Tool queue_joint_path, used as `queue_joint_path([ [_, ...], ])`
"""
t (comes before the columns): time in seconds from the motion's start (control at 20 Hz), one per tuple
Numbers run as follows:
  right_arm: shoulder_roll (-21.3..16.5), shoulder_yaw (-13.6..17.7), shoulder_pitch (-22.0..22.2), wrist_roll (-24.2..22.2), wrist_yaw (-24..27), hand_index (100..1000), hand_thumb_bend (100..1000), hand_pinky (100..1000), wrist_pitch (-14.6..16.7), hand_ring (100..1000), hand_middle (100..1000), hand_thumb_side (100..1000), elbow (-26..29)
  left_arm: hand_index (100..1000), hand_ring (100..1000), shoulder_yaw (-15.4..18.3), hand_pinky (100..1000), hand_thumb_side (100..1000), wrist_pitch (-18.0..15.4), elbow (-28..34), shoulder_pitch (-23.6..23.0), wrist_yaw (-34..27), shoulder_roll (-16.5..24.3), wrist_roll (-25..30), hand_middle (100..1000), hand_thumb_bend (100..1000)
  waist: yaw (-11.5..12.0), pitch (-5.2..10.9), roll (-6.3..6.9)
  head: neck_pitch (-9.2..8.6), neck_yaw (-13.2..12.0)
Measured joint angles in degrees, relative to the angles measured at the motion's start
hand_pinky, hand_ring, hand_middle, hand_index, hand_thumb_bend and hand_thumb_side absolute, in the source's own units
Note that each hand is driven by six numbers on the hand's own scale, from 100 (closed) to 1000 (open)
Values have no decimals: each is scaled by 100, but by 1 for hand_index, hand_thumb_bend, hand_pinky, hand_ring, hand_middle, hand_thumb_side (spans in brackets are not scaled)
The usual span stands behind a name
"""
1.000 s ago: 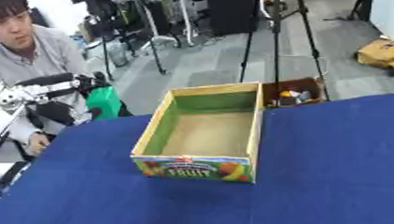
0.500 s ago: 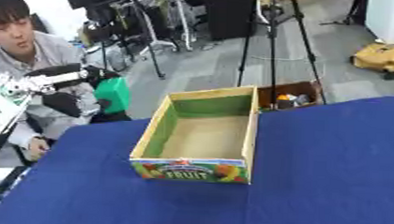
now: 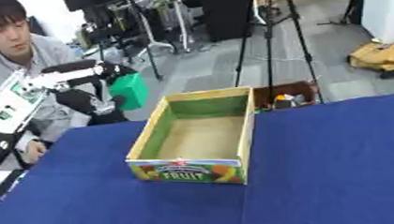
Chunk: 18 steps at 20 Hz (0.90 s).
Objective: Pick up objects on the table and place them in the box.
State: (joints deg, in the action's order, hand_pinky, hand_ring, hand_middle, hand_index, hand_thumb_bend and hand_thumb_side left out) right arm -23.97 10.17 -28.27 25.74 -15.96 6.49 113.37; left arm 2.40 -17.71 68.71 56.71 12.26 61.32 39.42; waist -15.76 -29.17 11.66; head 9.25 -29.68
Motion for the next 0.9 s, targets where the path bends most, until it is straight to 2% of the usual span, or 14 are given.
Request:
queue_joint_path([
  [0.45, 14, -33, -31, -15, 20, 674, 100, 960, -2, 837, 473, 837, 0, 541, 743, -209, 751, 436, 144, 196, 102, -82, -190, 4, 597, 100, -74, 0, 29, -5, -46],
  [0.9, 57, -33, -50, -11, 41, 673, 100, 963, -4, 837, 472, 835, 0, 529, 737, -454, 744, 452, 304, 512, 52, -241, -295, -136, 584, 100, -143, 0, 44, 25, 152],
])
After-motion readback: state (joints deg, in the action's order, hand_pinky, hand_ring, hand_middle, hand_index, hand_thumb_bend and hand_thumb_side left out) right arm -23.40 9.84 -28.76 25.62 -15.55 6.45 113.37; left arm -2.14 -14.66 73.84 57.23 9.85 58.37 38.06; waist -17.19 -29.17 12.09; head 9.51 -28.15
